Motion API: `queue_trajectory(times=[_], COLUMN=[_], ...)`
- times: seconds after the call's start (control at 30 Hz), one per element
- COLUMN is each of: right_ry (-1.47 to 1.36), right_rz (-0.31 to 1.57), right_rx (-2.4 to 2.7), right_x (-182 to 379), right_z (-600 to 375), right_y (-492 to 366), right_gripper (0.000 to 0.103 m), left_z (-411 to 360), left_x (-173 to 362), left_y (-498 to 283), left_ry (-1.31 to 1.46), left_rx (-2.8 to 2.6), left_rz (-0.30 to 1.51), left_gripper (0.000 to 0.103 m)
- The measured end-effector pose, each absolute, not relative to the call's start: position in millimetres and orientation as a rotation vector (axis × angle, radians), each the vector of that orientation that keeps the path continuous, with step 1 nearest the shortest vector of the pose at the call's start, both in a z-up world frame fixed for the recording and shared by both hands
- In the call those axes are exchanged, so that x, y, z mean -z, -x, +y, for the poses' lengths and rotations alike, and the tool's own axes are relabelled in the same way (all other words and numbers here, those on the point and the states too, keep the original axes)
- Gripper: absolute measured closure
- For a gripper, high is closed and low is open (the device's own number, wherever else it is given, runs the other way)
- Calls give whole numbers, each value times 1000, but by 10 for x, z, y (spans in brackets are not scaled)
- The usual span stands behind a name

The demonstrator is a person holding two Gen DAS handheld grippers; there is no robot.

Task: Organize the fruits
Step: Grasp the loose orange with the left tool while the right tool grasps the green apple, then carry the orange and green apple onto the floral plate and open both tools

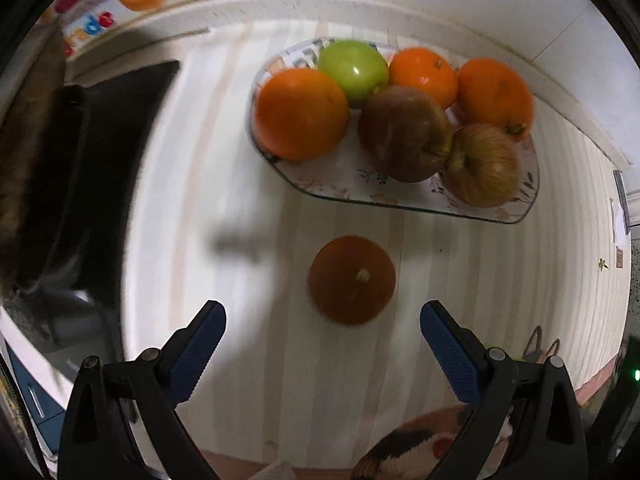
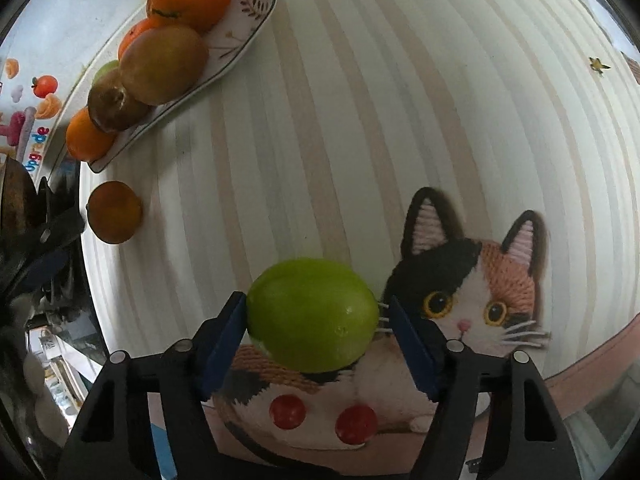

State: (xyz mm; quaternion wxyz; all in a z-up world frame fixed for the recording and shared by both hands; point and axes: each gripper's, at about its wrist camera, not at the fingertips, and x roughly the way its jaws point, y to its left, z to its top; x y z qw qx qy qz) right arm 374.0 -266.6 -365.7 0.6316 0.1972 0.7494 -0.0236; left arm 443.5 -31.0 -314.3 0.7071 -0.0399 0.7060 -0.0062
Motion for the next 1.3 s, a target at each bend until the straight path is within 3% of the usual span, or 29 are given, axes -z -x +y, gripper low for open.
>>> queue_trajectory(times=[0.17,0.3,0.4,0.97,1.3], right_ry=[-460,-452,-430,-429,-391], right_rz=[1739,1734,1741,1755,1739], right_rx=[44,36,37,26,11], right_x=[3743,3754,3769,3773,3723], right_z=[-2624,-2591,-2554,-2507,-2444], right_y=[-3736,-3789,-3816,-3814,-3800], right_gripper=[33,37,37,38,38], left_z=[-383,-419,-458,-615,-683], left_x=[3367,3401,3386,3261,3355], left_y=[-4548,-4555,-4523,-3501,-3825], left_ry=[80,71,61,23,0], left_rx=[24,38,47,98,120], left_rz=[1579,1558,1543,1526,1524], left_gripper=[6,41,52,54,53])
